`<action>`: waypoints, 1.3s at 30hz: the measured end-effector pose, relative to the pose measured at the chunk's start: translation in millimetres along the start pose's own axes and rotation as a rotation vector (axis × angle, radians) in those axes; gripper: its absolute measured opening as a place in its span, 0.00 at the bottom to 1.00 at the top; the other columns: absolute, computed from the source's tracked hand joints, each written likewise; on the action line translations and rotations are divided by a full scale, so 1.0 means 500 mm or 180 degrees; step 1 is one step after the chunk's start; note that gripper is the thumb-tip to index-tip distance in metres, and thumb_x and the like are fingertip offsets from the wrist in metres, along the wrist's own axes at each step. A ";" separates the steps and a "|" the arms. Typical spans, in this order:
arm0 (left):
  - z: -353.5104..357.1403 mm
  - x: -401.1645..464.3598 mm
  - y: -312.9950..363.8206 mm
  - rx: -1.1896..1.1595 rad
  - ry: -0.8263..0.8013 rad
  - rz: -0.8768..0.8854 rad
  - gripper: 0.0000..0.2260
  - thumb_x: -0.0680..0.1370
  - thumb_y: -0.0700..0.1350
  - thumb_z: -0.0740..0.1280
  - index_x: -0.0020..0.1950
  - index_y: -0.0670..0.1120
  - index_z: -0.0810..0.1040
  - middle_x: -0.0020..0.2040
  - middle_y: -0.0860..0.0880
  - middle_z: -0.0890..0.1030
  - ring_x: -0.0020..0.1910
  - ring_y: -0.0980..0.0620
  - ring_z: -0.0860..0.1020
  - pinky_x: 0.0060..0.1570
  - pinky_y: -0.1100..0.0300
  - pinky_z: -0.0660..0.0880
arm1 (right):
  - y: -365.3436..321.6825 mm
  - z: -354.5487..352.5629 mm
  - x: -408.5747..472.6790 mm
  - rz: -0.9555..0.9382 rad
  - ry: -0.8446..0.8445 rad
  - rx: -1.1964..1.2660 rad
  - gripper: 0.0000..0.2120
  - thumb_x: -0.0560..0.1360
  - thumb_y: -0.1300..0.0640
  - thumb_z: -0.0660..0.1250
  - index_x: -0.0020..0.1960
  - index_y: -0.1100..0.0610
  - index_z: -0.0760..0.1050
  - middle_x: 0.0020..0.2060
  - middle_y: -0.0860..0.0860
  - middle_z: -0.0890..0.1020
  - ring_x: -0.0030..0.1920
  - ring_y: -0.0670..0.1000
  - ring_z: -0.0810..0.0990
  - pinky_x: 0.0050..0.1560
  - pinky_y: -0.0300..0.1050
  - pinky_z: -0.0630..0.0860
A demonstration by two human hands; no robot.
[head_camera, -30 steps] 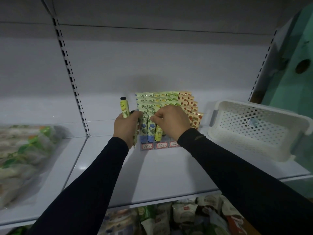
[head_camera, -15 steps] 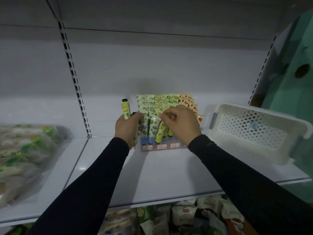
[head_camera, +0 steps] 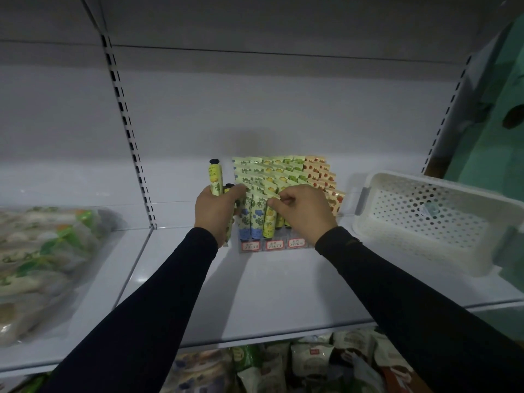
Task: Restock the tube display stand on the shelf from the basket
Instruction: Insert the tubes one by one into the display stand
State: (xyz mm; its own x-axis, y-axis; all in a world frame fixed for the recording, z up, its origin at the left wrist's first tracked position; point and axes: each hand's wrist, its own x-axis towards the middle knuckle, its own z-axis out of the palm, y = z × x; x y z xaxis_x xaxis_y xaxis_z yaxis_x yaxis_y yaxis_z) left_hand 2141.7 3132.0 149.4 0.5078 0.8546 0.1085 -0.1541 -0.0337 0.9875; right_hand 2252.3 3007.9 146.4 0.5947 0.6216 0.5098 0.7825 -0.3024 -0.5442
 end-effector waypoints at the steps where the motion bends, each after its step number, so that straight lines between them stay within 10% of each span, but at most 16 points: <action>1: 0.001 0.001 0.000 0.0043 -0.0009 0.0098 0.10 0.73 0.44 0.74 0.48 0.40 0.77 0.35 0.48 0.78 0.20 0.62 0.72 0.22 0.68 0.69 | 0.001 0.000 0.000 -0.0010 0.0001 -0.0019 0.16 0.75 0.49 0.70 0.37 0.61 0.78 0.32 0.54 0.79 0.36 0.53 0.78 0.37 0.41 0.70; 8: 0.016 0.014 -0.007 0.0564 0.0196 0.0337 0.26 0.62 0.56 0.81 0.50 0.42 0.77 0.42 0.49 0.83 0.37 0.52 0.81 0.33 0.60 0.75 | 0.002 0.002 0.002 0.0014 0.0017 -0.0007 0.16 0.75 0.48 0.70 0.37 0.61 0.78 0.32 0.55 0.80 0.36 0.54 0.79 0.37 0.42 0.72; 16: 0.023 0.019 -0.012 0.0494 0.0158 -0.0008 0.20 0.60 0.51 0.77 0.46 0.43 0.80 0.36 0.50 0.83 0.32 0.51 0.80 0.33 0.59 0.77 | -0.004 -0.003 -0.001 0.0027 -0.0051 0.0161 0.12 0.76 0.50 0.69 0.43 0.59 0.81 0.37 0.53 0.83 0.40 0.51 0.80 0.43 0.43 0.76; 22: 0.030 0.017 -0.009 0.0418 0.0265 -0.0051 0.13 0.64 0.47 0.74 0.43 0.43 0.77 0.34 0.49 0.78 0.30 0.51 0.74 0.29 0.62 0.71 | -0.003 -0.011 0.008 -0.0018 0.0024 0.0078 0.11 0.78 0.53 0.66 0.43 0.58 0.83 0.38 0.48 0.84 0.38 0.45 0.79 0.35 0.22 0.67; 29: 0.018 0.025 -0.013 0.0395 0.0330 -0.0027 0.09 0.69 0.46 0.72 0.44 0.43 0.75 0.34 0.49 0.77 0.30 0.52 0.73 0.29 0.62 0.69 | -0.001 -0.012 0.019 -0.0182 -0.0110 -0.0101 0.13 0.78 0.51 0.66 0.41 0.59 0.83 0.35 0.50 0.83 0.37 0.49 0.79 0.41 0.40 0.74; 39: 0.025 0.027 -0.024 0.0378 0.0294 -0.0012 0.16 0.66 0.48 0.75 0.49 0.41 0.78 0.41 0.47 0.83 0.38 0.48 0.81 0.33 0.59 0.75 | -0.001 -0.015 0.015 -0.0269 -0.0140 -0.0198 0.14 0.78 0.50 0.66 0.41 0.58 0.83 0.35 0.49 0.83 0.36 0.49 0.80 0.40 0.40 0.73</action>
State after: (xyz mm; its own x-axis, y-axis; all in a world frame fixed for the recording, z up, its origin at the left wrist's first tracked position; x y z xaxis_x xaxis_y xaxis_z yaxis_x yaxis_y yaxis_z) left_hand 2160.8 3137.5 140.2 0.4271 0.8987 0.0992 -0.0482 -0.0870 0.9950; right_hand 2257.9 3007.3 155.5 0.5187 0.6774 0.5217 0.8403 -0.2911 -0.4574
